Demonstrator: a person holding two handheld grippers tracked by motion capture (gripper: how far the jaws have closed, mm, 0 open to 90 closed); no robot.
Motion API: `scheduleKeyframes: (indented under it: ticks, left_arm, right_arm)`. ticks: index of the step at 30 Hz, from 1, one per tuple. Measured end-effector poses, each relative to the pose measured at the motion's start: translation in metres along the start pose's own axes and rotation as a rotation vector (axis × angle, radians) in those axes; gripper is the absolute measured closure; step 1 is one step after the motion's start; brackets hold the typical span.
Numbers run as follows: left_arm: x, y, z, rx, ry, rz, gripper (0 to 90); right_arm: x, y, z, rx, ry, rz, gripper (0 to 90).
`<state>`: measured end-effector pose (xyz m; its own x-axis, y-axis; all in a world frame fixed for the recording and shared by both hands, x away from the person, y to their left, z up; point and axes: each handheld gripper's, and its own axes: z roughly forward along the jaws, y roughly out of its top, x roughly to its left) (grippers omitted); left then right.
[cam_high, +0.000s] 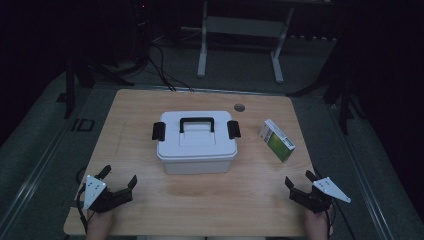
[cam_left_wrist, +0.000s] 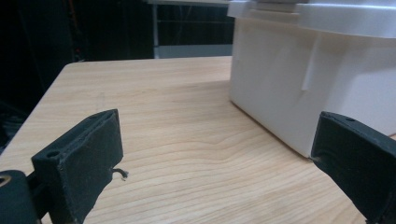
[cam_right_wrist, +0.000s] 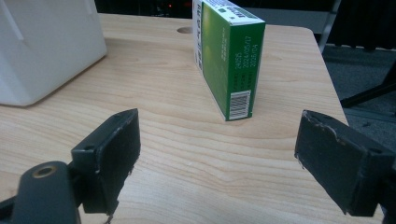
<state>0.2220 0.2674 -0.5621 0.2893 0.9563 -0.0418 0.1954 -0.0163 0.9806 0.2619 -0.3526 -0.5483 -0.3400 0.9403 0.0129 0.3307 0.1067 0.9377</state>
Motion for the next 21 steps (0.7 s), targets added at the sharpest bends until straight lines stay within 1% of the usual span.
scheduleKeyframes:
  ticks: [3,4,5,6,8,10,11,12,13,14,15,16,17,19,20,21]
  left_arm:
    - [0.0,0.001,0.0,-0.005,0.004,0.005,2.3]
    - [-0.002,0.001,0.0,-0.001,0.035,0.026,2.3]
    - [-0.002,0.002,0.0,0.007,0.047,0.039,2.3]
    - [-0.002,0.002,-0.001,0.005,0.052,0.039,2.3]
    - [0.0,0.003,-0.001,0.002,0.065,0.025,2.3]
    - [0.0,0.003,-0.001,0.002,0.065,0.025,2.3]
    - [0.003,0.004,-0.002,0.017,0.067,-0.011,2.3]
    - [0.003,0.004,-0.002,0.017,0.067,-0.011,2.3]
    - [0.005,0.006,-0.002,0.055,0.036,-0.065,2.3]
    - [0.005,0.006,-0.002,0.055,0.036,-0.065,2.3]
    - [0.005,0.006,-0.001,0.075,0.018,-0.101,2.3]
    - [0.005,0.006,-0.001,0.075,0.018,-0.101,2.3]
    - [0.004,0.008,0.002,0.099,-0.001,-0.117,2.3]
    - [0.002,0.01,0.003,0.118,-0.005,-0.095,2.3]
    - [0.001,0.011,0.004,0.122,-0.009,-0.095,2.3]
    - [0.0,0.012,0.006,0.128,-0.019,-0.099,2.3]
  right_arm:
    - [0.0,0.0,0.0,-0.002,0.001,0.0,13.9]
    - [-0.001,0.0,-0.001,-0.001,0.001,0.003,13.9]
    - [-0.001,0.0,-0.001,-0.002,0.003,0.002,13.9]
    - [-0.001,0.0,-0.001,-0.001,0.003,-0.002,13.9]
    - [0.0,0.0,0.0,0.013,-0.01,-0.014,13.9]
    - [0.0,0.0,0.001,0.013,-0.003,-0.01,13.9]
    - [0.0,-0.002,0.003,0.031,0.002,-0.01,13.7]
    - [0.0,-0.002,0.004,0.035,0.005,-0.007,13.6]
    - [0.001,-0.002,0.004,0.033,0.011,0.001,13.6]
    - [0.001,-0.001,0.004,0.034,0.019,0.004,13.5]
    - [0.002,-0.001,0.005,0.038,0.023,0.004,13.5]
    - [0.003,0.0,0.005,0.038,0.026,0.003,13.4]
    - [0.004,0.001,0.005,0.04,0.037,0.009,13.2]
    - [0.007,0.003,0.006,0.033,0.068,0.022,12.2]
    - [0.01,0.004,0.007,0.028,0.079,0.035,11.7]
    - [0.012,0.006,0.008,0.034,0.078,0.053,11.7]
